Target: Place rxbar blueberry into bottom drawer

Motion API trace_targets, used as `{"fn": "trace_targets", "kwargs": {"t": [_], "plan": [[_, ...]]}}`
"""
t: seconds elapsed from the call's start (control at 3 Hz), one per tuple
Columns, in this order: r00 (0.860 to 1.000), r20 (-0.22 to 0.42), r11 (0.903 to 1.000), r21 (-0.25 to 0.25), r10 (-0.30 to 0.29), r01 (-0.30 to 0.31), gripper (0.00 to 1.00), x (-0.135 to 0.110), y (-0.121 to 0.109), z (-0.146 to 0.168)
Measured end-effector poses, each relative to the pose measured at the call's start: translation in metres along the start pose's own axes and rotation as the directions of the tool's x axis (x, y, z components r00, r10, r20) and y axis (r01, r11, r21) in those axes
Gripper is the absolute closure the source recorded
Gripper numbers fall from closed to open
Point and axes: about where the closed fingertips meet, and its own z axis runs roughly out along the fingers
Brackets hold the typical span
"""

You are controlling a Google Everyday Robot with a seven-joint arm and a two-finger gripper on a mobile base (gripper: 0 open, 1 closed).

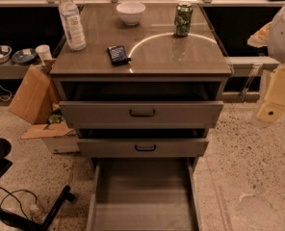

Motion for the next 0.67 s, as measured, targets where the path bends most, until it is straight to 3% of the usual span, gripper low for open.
{"fn": "trace_targets", "kwargs": {"t": [0.33,0.67], "plan": [[1.0,0.0,1.0,0.0,0.0,0.0,0.0,0.0,0.0,0.0],[0.997,0.072,0.9994,0.018,-0.03,0.029,0.0,-0.026,-0.026,0.013]]}}
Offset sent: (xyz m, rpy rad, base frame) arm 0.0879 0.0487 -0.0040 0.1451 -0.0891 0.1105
